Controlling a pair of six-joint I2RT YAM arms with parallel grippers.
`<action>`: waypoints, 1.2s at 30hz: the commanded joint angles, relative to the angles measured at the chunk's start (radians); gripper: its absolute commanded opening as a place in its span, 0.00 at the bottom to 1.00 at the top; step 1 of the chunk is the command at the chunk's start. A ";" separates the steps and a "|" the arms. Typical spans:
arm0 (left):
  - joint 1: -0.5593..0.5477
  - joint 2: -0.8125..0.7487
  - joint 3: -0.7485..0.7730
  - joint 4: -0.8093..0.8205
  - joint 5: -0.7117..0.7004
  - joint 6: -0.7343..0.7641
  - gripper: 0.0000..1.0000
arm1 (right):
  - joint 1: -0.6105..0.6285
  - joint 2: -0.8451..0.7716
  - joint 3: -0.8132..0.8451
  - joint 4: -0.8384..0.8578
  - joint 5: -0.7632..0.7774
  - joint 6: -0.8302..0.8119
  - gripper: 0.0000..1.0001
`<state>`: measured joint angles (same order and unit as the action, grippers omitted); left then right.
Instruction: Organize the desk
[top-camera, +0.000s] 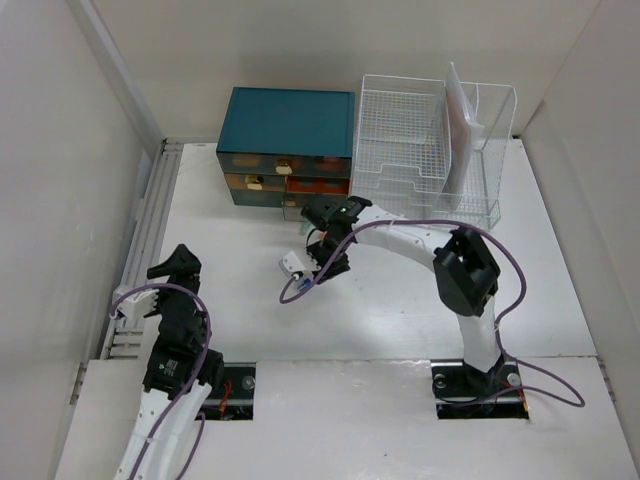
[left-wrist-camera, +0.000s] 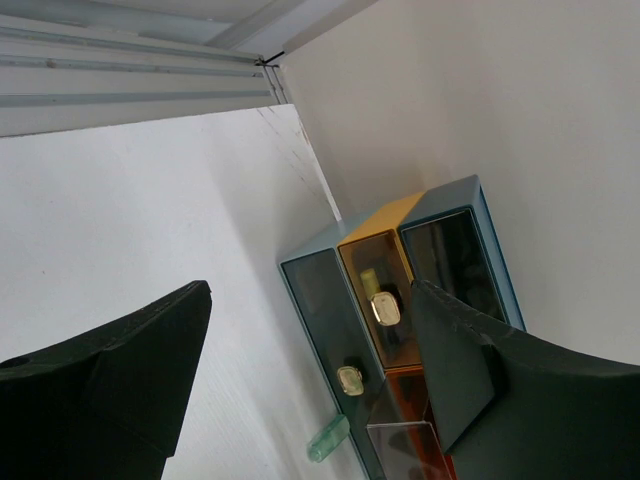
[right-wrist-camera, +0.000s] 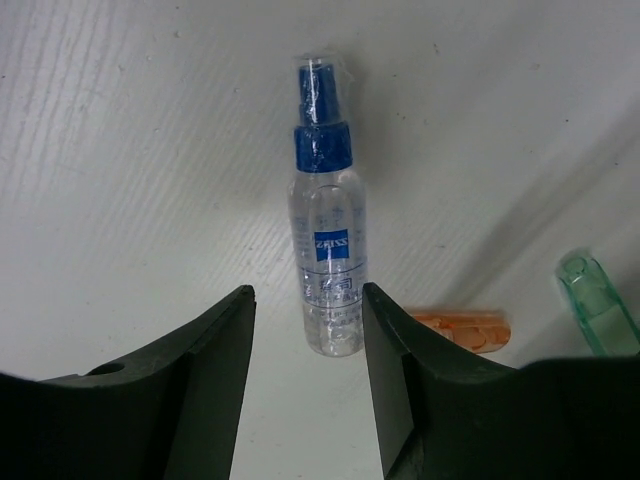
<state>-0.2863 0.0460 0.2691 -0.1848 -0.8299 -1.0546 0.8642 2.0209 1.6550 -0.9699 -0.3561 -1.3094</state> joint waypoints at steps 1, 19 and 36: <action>-0.002 -0.012 -0.011 0.041 0.000 0.019 0.78 | -0.010 0.018 0.019 0.060 -0.023 0.022 0.52; -0.002 -0.012 -0.011 0.051 0.009 0.019 0.78 | -0.010 0.099 -0.038 0.145 0.017 0.134 0.14; -0.002 -0.003 -0.011 0.070 0.037 0.030 0.78 | -0.001 -0.142 0.305 0.158 0.087 0.450 0.05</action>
<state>-0.2863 0.0441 0.2676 -0.1596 -0.8078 -1.0435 0.8585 1.9289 1.9125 -0.8761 -0.3367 -0.9489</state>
